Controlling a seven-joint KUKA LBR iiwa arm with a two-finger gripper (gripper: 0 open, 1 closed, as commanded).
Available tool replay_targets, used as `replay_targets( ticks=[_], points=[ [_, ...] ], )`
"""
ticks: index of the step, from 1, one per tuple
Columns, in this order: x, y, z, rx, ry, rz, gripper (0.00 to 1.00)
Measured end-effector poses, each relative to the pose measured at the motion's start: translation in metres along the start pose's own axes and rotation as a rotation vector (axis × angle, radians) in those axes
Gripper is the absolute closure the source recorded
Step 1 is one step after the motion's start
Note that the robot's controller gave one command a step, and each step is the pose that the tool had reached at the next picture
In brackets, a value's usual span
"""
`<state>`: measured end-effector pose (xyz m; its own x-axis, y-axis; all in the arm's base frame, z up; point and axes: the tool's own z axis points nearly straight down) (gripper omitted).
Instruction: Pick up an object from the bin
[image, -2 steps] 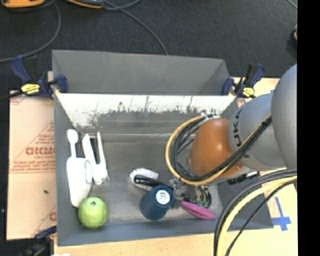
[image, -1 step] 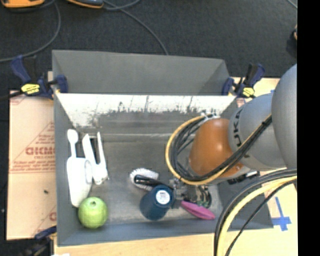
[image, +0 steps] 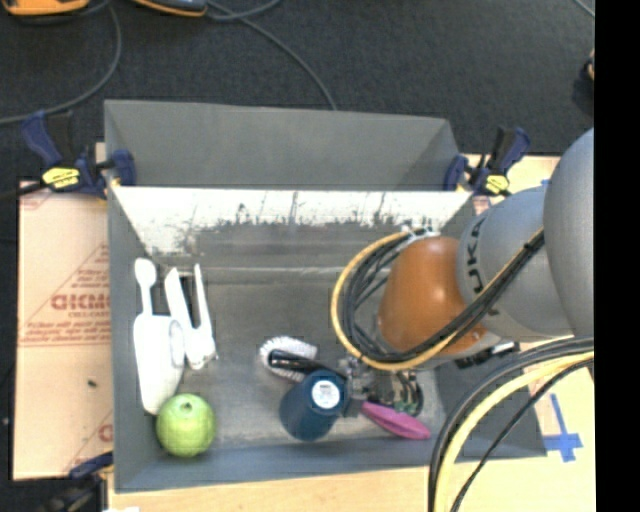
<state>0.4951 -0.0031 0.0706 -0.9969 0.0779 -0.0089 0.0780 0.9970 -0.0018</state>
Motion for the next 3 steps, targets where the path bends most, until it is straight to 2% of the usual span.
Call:
replay_targets(
  ticks=[3],
  points=[
    [0.0000,-0.0001,0.0000,0.000,0.000,-0.005,1.00]
  ],
)
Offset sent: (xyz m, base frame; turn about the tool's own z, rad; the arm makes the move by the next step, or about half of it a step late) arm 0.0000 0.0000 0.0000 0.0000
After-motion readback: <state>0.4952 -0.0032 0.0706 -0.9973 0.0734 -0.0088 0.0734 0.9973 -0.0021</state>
